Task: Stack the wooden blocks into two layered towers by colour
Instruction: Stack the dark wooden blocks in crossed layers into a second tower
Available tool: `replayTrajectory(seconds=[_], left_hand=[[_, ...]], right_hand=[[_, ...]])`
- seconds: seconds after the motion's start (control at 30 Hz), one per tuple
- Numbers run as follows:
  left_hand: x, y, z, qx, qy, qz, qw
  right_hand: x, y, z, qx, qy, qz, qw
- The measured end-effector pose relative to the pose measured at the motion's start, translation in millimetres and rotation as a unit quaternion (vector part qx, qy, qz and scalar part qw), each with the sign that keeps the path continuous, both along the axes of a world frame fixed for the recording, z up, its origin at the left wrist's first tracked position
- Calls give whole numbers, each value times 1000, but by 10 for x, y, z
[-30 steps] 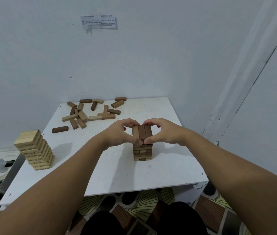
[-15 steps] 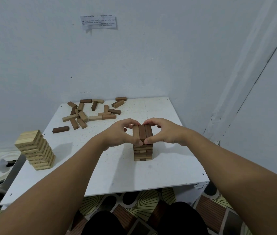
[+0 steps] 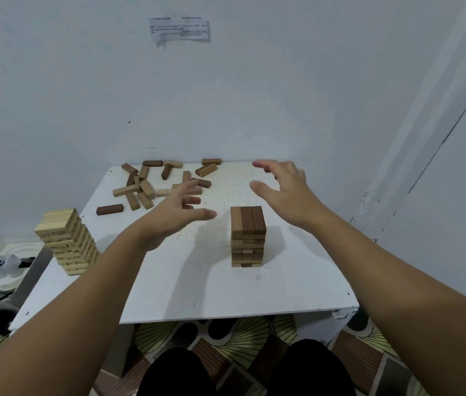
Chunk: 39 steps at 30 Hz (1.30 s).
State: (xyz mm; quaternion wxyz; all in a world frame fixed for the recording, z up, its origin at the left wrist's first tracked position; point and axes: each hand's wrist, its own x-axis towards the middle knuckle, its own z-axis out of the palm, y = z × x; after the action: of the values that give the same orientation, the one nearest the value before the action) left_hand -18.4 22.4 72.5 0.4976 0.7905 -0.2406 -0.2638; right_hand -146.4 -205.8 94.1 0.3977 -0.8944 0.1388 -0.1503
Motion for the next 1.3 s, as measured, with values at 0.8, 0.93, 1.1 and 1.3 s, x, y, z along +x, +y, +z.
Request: replayTrajectory(seconds=[0.8,0.93,1.1,1.3], left_hand=[[1090,574,-1134,223,-217,184,932],[1203,491,-1275,229,-288,227,902],[1255,454,-1435,257,-309,253,880],[1246,456,-1400,220,-315,262,886]], right_hand=[[1645,1518,-1217,-85,151,22,985],[1904,1506,-1303,-112,141,-5,984],[2211,1553,-1337,-129,182,-12,975],[2458,1609,-1415,-132,205,-53,968]])
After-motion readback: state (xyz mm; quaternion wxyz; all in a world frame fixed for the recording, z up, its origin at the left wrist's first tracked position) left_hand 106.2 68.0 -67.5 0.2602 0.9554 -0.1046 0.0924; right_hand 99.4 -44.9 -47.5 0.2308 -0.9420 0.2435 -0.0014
